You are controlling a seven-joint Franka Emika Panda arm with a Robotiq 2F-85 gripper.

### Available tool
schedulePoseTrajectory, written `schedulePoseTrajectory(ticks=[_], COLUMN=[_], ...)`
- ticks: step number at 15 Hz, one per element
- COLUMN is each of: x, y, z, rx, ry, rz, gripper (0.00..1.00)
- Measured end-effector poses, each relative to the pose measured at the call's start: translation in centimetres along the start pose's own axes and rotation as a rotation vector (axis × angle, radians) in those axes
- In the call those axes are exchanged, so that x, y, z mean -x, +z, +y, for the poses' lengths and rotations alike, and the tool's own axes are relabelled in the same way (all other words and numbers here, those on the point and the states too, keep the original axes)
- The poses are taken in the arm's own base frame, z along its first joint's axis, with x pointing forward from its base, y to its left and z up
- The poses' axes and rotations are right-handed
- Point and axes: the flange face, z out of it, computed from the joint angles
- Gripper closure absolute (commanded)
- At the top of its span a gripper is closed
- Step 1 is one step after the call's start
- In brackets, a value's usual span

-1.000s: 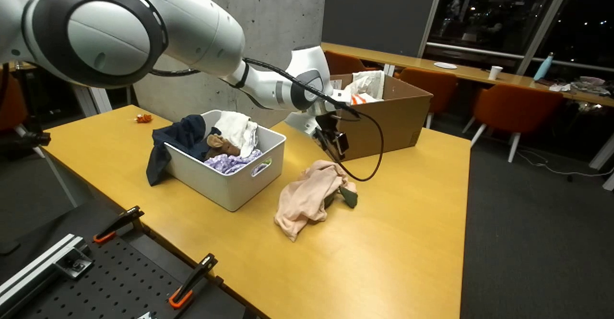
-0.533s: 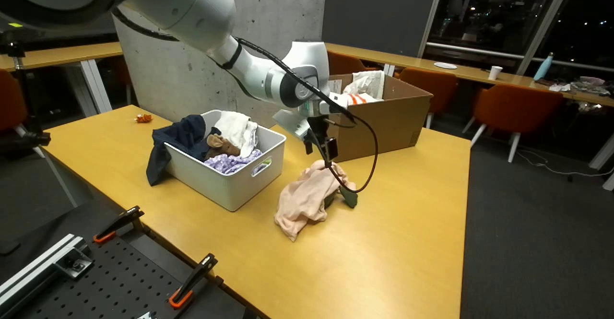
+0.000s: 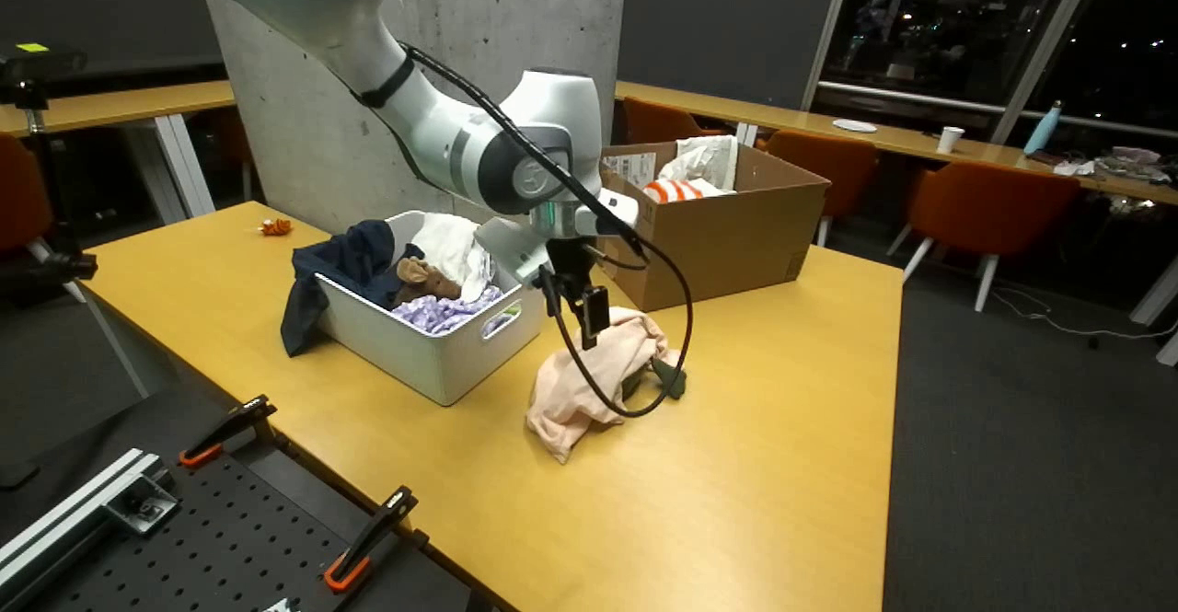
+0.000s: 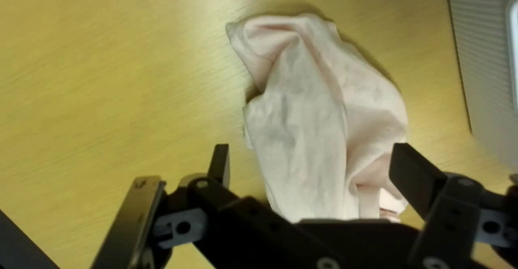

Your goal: Remove the pink clothe and peach plush toy from the box and put them on the table and the cover the peach with the pink cloth

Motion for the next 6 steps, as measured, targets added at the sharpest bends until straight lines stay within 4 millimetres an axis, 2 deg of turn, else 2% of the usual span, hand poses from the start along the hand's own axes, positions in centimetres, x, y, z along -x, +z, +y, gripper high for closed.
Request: schedulePoseTrajectory(ticks=[3,6], x=[3.9,6.9], y=[-0.5,-0.7], z=[1.2,2.0], rx=[-0.009,-0.016], ry=[0.009,0.013], rz=[-0.012,-0.025], gripper=[0.00,0.00])
